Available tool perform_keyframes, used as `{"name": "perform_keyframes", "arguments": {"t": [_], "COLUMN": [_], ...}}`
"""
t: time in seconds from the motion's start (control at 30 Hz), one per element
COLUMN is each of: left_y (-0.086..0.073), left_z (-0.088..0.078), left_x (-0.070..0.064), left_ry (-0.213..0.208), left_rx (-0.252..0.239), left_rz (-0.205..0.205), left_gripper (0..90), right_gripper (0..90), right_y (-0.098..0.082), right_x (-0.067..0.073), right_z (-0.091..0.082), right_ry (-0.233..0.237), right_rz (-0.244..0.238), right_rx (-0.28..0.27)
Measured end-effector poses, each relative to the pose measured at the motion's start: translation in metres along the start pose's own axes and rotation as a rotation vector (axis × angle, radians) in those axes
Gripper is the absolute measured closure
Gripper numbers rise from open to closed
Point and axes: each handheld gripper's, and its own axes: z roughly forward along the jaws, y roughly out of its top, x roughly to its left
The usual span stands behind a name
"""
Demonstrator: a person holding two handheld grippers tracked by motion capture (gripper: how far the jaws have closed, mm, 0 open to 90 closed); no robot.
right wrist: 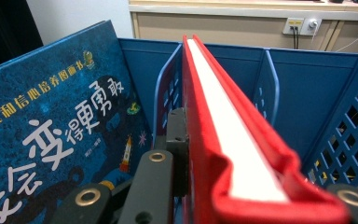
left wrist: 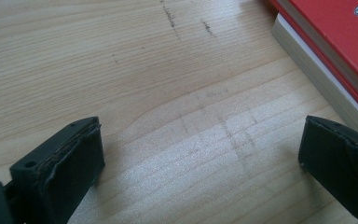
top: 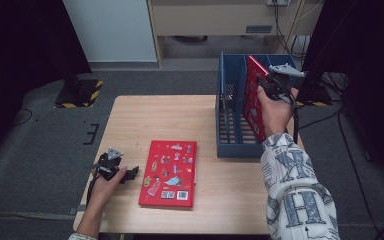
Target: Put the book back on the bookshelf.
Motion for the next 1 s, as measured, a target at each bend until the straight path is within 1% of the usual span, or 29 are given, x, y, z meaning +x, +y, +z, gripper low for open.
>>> {"name": "perform_keyframes", "arguments": {"t": [0.3, 0.4, 0.57, 0.6, 0.7, 0.9, 1.0], "left_y": [0.000, 0.000, 0.000, 0.000, 0.000, 0.000, 0.000], "left_z": [0.000, 0.000, 0.000, 0.000, 0.000, 0.000, 0.000], "left_x": [0.000, 0.000, 0.000, 0.000, 0.000, 0.000, 0.000], "left_ry": [-0.001, -0.001, -0.002, -0.002, -0.002, -0.002, -0.002], "left_rx": [0.000, 0.000, 0.000, 0.005, 0.004, 0.004, 0.004], "left_rz": [0.000, 0.001, 0.001, 0.006, 0.006, 0.006, 0.006], "left_gripper": [0.0, 0.0, 0.0, 0.0, 0.0, 0.0, 0.0], "right_gripper": [79.3, 79.3, 79.3, 79.3, 79.3, 79.3, 79.3], "right_y": [-0.003, -0.007, -0.012, -0.013, -0.016, -0.018, -0.020], "right_x": [0.003, 0.002, 0.001, 0.000, -0.001, 0.000, 0.002], "right_z": [0.004, 0.006, 0.009, 0.009, 0.011, 0.015, 0.017], "right_ry": [0.001, 0.003, -0.011, -0.013, -0.012, -0.021, -0.021], "right_rz": [0.003, 0.006, 0.008, 0.012, 0.021, 0.008, 0.011], "right_rx": [-0.004, -0.001, 0.008, 0.008, 0.011, 0.014, 0.015]}}
